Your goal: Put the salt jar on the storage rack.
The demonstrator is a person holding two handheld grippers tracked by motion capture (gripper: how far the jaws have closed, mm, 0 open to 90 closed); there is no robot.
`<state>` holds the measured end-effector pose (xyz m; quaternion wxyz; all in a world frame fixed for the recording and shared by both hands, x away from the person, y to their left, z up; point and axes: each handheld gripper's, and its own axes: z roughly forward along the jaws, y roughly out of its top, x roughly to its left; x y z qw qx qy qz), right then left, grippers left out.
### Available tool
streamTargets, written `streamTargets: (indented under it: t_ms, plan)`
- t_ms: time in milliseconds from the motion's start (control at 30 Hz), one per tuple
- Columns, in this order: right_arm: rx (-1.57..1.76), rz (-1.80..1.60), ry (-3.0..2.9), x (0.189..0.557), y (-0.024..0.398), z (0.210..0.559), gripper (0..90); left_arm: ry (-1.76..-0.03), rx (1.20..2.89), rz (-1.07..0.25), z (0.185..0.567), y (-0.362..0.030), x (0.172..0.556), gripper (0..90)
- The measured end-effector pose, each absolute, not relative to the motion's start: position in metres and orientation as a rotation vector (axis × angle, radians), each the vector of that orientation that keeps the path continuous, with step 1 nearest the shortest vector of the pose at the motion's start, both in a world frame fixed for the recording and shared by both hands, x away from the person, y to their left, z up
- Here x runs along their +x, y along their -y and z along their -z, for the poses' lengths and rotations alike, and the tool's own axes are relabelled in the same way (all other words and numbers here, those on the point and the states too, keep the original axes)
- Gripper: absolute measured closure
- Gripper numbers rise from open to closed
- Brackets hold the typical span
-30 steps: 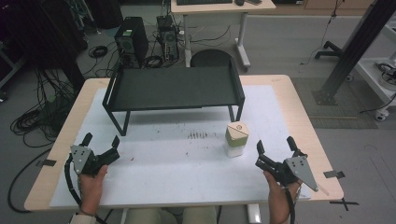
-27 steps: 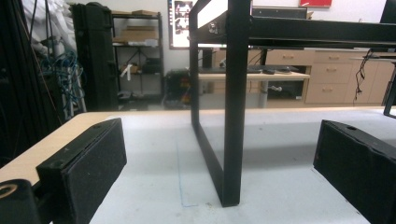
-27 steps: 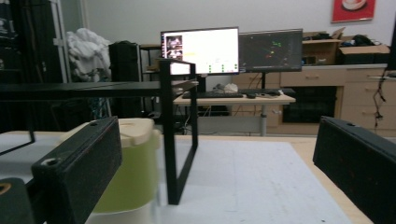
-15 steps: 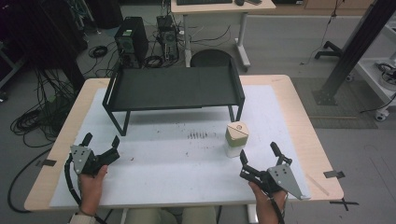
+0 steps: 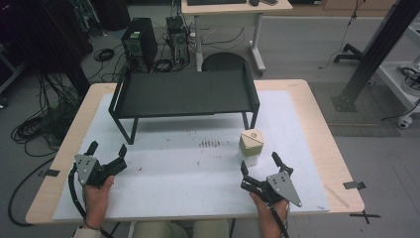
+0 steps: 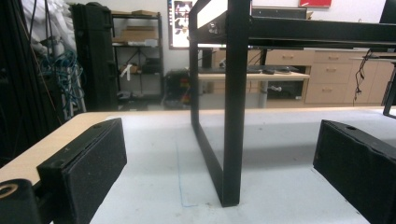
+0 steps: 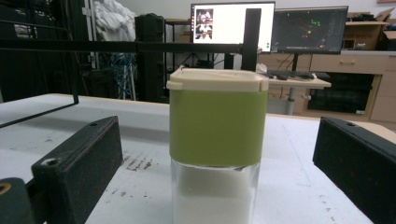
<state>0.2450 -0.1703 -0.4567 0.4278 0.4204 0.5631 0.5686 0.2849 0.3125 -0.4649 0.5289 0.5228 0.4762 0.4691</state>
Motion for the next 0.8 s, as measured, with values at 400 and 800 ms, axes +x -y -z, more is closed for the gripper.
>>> streamTargets:
  t_ms: [400,800]
  plan:
    - [1.086,-1.39,-1.41,0.266,0.161,0.467,1.7,-1.137,1.248,-1.12,0.465,-0.313,0.285,3.0]
    - [1.093,-1.387,-1.405,0.283,0.154,0.474,1.7,-1.137,1.249,-1.12,0.465,-0.313,0.285,3.0]
